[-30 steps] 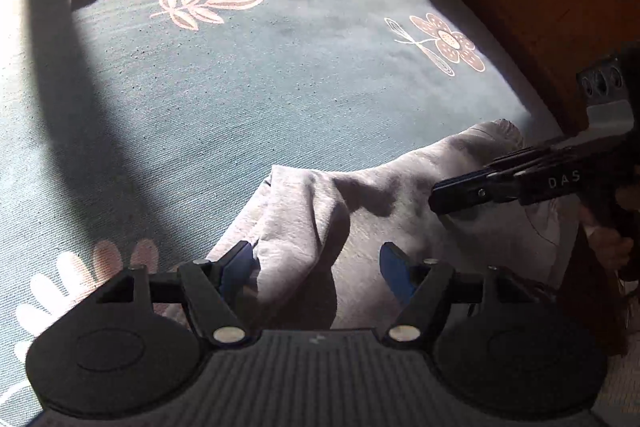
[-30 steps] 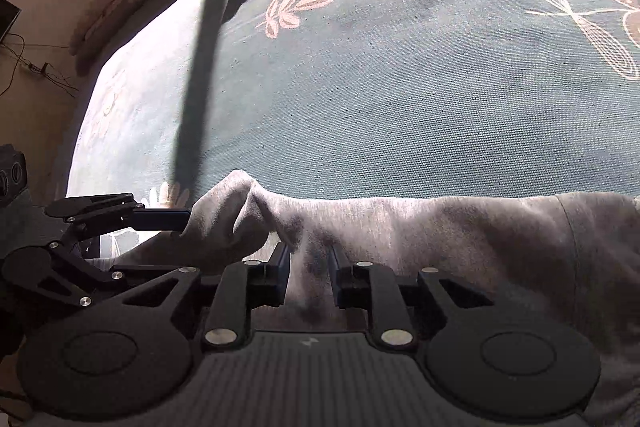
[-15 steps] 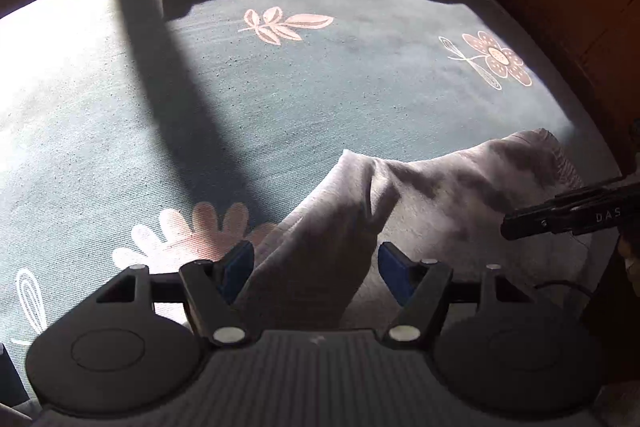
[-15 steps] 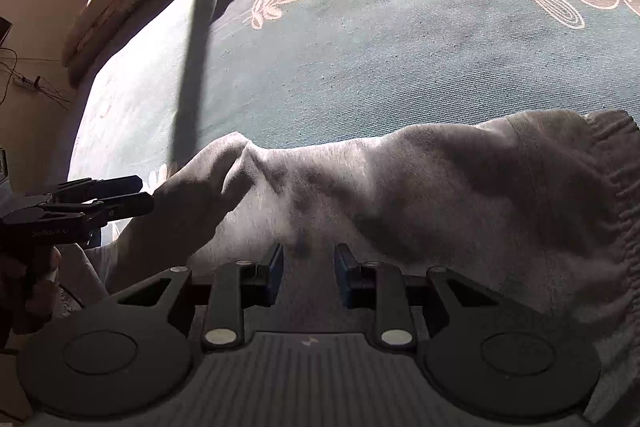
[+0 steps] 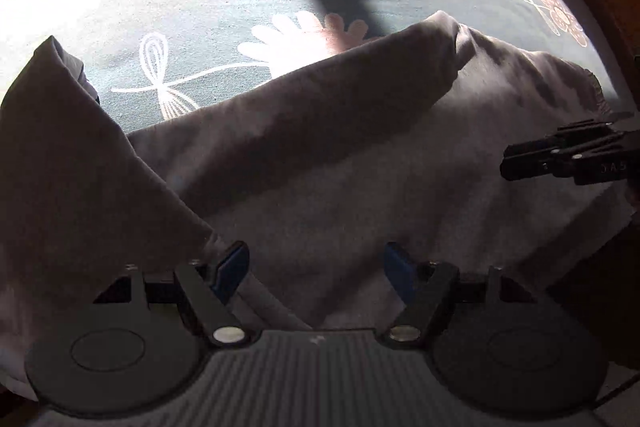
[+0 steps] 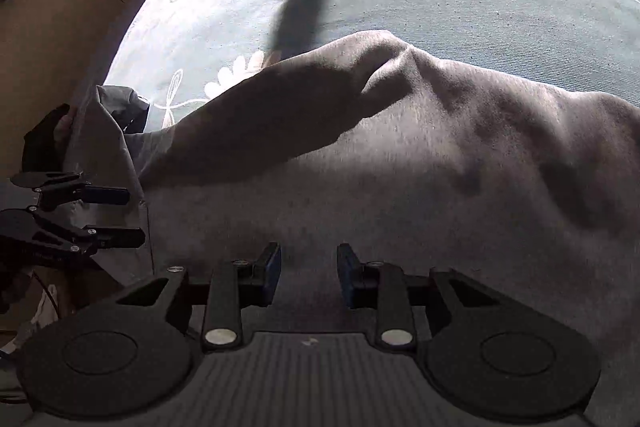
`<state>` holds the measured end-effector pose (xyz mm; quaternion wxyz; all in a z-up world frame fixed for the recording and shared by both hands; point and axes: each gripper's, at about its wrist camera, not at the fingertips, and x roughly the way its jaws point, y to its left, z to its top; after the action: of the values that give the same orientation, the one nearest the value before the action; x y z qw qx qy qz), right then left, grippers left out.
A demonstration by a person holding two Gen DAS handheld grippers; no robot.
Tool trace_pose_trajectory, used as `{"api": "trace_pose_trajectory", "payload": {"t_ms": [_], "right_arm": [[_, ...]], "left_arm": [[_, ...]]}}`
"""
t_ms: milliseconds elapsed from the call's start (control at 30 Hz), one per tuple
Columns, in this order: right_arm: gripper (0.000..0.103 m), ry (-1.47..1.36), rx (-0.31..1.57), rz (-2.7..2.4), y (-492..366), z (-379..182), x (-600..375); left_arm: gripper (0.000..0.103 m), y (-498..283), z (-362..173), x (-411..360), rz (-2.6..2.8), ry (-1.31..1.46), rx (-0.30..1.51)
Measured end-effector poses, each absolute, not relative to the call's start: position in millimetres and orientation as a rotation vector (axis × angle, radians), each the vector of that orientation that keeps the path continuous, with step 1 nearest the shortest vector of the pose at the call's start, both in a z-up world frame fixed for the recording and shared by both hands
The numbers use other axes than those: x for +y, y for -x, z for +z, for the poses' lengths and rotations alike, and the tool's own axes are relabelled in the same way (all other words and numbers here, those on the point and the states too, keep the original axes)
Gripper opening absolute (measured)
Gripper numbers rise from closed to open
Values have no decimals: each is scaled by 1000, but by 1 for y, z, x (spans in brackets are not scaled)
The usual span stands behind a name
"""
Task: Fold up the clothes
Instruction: 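Grasp the sweatpants edge with the left gripper while the right gripper grasps beside it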
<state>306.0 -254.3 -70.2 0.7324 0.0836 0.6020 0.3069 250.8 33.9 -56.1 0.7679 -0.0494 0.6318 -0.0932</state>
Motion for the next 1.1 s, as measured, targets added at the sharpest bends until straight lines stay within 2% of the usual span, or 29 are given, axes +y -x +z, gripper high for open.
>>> {"api": "trace_pose_trajectory", "payload": {"t_ms": [133, 267, 400, 500, 700, 1100], "right_arm": [[35, -132, 1333, 831, -297, -69, -207], [35, -91, 1330, 994, -285, -72, -159], [35, -28, 1356, 1079, -273, -77, -121], [35, 8, 1364, 1112, -266, -76, -109], [35, 27, 1388, 1106, -269, -79, -110], [35, -27, 1376, 1127, -271, -102, -51]], "left_arm": [[74, -230, -71, 73, -30, 439, 1434], [74, -211, -94, 117, 132, 806, 1368], [74, -196, -119, 144, 233, 955, 1311], [78, -181, -129, 160, 227, 1102, 1210], [78, -178, -134, 175, 214, 1164, 1070], [79, -167, -142, 189, 162, 1247, 1044]]}}
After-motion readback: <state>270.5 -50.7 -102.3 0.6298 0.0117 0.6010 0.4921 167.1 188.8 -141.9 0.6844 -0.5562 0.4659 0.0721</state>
